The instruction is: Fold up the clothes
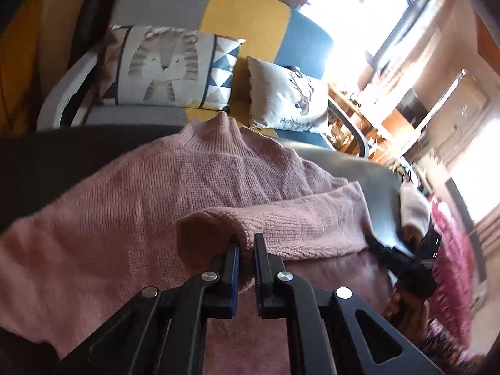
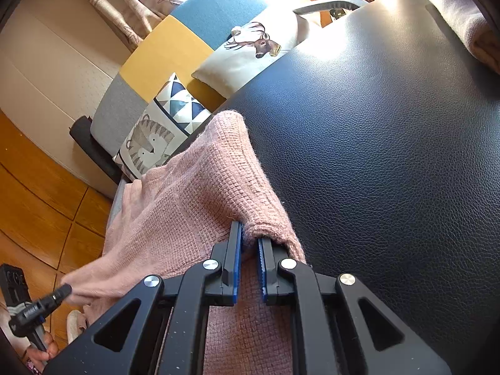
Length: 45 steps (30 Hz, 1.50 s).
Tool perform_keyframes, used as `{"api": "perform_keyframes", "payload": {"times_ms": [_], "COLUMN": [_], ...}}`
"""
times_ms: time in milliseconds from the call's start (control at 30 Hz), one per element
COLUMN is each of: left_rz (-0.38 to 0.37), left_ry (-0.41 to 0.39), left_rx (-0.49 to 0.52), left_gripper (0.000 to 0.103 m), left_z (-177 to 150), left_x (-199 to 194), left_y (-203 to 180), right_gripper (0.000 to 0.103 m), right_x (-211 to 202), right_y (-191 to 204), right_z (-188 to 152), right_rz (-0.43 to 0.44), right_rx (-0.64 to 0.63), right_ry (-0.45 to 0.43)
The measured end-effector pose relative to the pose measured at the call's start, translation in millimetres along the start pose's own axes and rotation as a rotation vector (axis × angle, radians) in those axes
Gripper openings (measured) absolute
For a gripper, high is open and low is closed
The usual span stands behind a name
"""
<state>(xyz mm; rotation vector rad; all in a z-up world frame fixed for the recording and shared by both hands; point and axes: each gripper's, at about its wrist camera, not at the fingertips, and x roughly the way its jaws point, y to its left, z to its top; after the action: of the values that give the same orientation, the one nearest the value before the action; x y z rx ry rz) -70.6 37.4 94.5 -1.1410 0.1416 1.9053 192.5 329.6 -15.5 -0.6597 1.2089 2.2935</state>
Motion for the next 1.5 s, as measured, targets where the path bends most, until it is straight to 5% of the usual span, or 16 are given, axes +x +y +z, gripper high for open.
{"api": "perform_keyframes", "payload": {"times_ms": [67, 200, 400, 633, 733, 800, 967, 1167, 1367, 1500], "left_rz": [0.061, 0.078, 0.057, 0.205, 0.112, 0.056, 0.059, 0.004, 0.056, 0.111], "left_ry": [0.053, 0.156, 0.111, 0.123, 0.135, 0.097, -0.090, -0.104, -0.072, -0.048], "left_rx": [0.088, 0.106, 0.014, 0.088, 0.041, -0.017, -0.179, -0.103, 0.028, 0.022], "left_gripper": [0.007, 0.007, 0.010, 0.013, 0.013, 0.013, 0.013, 0.013, 0.013, 0.013], "left_z": [-10.1, -46.9, -63.2, -59.9, -60.6, -60.2, -55.9, -29.7, -8.1, -9.1], "left_x": [13.8, 38.2, 40.5, 41.5, 31.1, 18.5, -9.9, 24.8, 80.5, 108.2], "left_y": [-9.0, 3.1, 15.1, 13.6, 17.8, 22.9, 32.5, -26.9, -94.4, -96.1], "right_gripper": [0.010, 0.010, 0.010, 0.010, 0.010, 0.010, 0.009, 0.010, 0.009, 0.009], "right_x": [0.1, 0.0, 0.2, 0.5, 0.8, 1.0, 1.7, 1.7, 1.4, 0.6], "right_y": [-0.3, -1.3, -0.9, -1.1, -2.2, -2.7, -3.2, -2.5, -2.8, -2.2], "right_z": [0.1, 0.2, 0.3, -0.4, -0.5, -0.2, 0.7, 0.6, 0.8, 0.7], "right_rz": [0.000, 0.002, 0.003, 0.007, 0.012, 0.014, 0.013, 0.011, 0.011, 0.005], "right_rx": [0.000, 0.001, 0.001, 0.004, 0.009, 0.010, 0.008, 0.005, 0.003, 0.002], "right_ry": [0.000, 0.001, 0.001, 0.003, 0.003, 0.002, 0.002, 0.001, 0.001, 0.002]}}
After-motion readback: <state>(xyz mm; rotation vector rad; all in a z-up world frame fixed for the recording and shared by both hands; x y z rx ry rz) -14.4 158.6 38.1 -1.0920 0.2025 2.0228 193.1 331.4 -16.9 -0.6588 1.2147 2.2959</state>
